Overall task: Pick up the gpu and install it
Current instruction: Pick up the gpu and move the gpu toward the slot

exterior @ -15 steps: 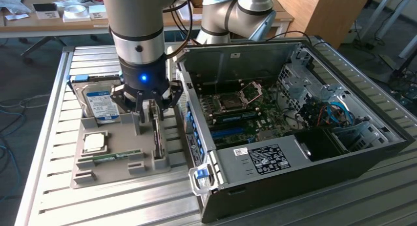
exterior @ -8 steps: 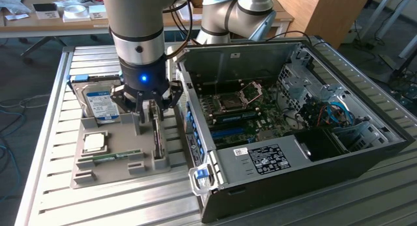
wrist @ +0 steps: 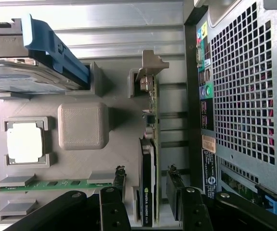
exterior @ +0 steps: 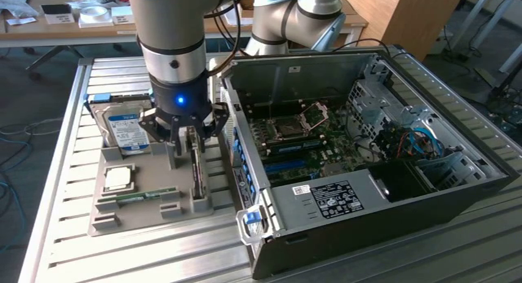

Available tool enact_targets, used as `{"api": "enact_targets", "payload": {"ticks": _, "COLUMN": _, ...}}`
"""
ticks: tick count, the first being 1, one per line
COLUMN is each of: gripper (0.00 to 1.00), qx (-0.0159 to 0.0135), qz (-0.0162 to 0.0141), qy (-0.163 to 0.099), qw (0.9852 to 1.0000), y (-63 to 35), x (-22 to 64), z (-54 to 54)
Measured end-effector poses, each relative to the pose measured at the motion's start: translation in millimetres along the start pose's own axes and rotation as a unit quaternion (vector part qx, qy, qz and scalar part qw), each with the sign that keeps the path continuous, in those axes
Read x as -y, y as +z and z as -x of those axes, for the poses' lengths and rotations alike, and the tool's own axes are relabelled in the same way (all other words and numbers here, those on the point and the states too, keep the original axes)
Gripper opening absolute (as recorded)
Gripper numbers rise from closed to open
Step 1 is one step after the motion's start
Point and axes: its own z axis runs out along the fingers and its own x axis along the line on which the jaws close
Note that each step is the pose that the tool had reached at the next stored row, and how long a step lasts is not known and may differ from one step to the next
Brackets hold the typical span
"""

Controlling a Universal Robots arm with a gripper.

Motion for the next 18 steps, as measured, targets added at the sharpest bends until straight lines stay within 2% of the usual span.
{"api": "enact_targets", "payload": {"ticks": 18, "gripper": 0.47, "qx": 0.0, "qz": -0.0005, "qy": 0.0, "qw": 1.0, "y": 4.8, "x": 0.2, "z": -0.2}}
